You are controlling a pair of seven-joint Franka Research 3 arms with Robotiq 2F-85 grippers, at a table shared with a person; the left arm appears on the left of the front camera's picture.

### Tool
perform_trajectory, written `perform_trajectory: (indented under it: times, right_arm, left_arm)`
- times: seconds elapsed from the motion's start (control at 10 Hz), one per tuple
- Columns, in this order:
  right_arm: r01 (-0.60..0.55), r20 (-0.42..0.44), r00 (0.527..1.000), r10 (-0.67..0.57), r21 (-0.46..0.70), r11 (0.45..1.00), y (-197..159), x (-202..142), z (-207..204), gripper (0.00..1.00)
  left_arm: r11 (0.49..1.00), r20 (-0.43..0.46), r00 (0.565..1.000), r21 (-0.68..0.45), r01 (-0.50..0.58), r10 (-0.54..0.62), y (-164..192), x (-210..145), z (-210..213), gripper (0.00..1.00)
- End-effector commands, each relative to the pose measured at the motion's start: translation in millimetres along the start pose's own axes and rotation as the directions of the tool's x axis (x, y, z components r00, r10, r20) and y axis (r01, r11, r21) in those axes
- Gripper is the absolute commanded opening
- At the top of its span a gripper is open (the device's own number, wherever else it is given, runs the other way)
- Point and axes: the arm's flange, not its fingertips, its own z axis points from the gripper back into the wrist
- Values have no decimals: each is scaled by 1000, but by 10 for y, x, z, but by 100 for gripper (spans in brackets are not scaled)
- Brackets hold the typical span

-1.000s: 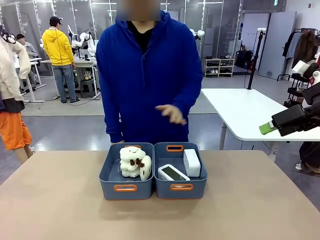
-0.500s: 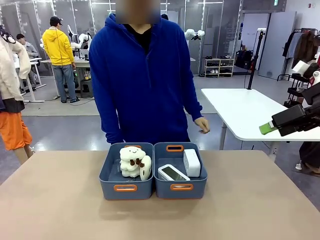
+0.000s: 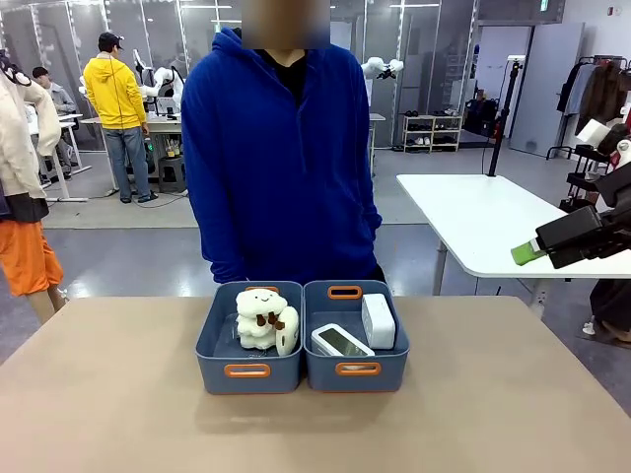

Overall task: Sort the digital clocks into the basket.
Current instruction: Pick up the Digital clock from the table and place it into the empty Plastic storage basket.

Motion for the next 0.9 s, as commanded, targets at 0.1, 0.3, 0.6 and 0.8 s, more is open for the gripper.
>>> perform_trajectory:
  times: [0.1,0.3,0.6,0.8]
  right_arm:
    - [17,-2,1000,-17,-16,1000,21,-3,-19,100]
    - [17,-2,1000,-17,-16,1000,21,-3,-19,100]
    - [17,-2,1000,-17,-16,1000,21,-3,-19,100]
    - [17,-2,1000,-17,-16,1000,21,-3,-19,100]
  left_arm:
    - [1000,7,1000,-14,-19,19,-6,49,11,99]
    - [1000,7,1000,-14,-19,19,-6,49,11,99]
    - [1000,7,1000,-14,-19,19,-6,49,11,99]
    - [1000,7,1000,-14,-19,19,-6,49,11,99]
